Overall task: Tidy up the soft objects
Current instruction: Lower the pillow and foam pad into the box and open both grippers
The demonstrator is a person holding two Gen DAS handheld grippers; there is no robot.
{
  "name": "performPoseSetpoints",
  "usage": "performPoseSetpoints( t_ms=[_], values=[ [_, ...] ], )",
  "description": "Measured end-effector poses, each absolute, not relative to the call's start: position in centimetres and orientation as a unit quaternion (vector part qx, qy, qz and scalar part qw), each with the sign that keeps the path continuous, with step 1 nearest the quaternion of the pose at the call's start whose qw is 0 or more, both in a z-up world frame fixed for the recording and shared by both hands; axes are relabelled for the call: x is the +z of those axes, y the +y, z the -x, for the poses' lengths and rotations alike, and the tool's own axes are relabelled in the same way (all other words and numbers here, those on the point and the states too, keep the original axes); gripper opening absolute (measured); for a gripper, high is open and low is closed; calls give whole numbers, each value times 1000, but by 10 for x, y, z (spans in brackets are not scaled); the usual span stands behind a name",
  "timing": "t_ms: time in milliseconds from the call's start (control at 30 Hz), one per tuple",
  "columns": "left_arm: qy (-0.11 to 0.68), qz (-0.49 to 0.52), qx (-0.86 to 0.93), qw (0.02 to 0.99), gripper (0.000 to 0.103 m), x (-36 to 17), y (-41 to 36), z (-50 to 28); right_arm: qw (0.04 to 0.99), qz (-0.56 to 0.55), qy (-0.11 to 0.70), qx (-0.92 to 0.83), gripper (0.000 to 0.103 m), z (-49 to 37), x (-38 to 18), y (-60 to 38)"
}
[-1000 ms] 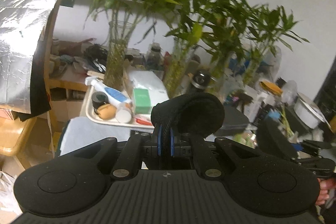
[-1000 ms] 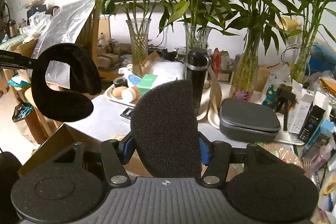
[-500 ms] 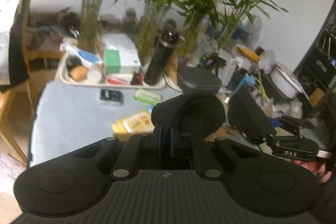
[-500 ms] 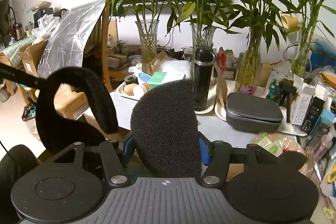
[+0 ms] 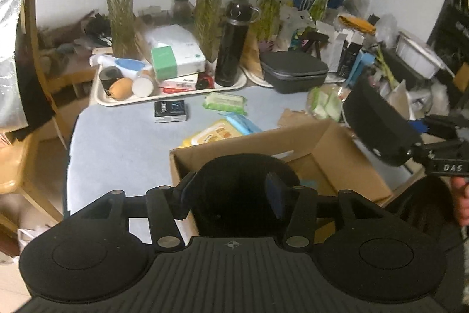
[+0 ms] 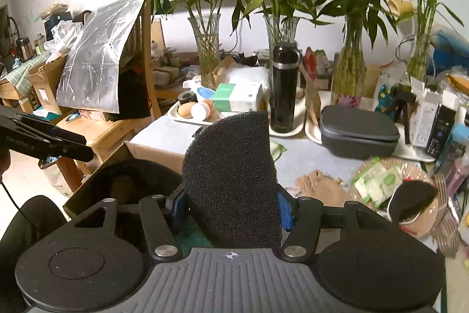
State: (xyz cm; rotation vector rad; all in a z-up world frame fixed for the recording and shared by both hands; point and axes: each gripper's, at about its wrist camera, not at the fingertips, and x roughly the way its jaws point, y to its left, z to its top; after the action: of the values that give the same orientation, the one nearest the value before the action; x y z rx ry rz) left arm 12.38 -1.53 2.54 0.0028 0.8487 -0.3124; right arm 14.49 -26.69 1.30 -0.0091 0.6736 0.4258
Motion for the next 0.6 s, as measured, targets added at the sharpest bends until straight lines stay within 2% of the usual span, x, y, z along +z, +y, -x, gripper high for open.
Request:
performPoseSetpoints(
  t_ms=[100,600],
  values=[
    [406,-6,-142,903,59,24,-14,-118,920,-1,334,206,62,-142,10,-266],
    [382,-18,-112,917,60,18,-9,-98,911,-29,366,189,62,-145,4,-249]
  ],
)
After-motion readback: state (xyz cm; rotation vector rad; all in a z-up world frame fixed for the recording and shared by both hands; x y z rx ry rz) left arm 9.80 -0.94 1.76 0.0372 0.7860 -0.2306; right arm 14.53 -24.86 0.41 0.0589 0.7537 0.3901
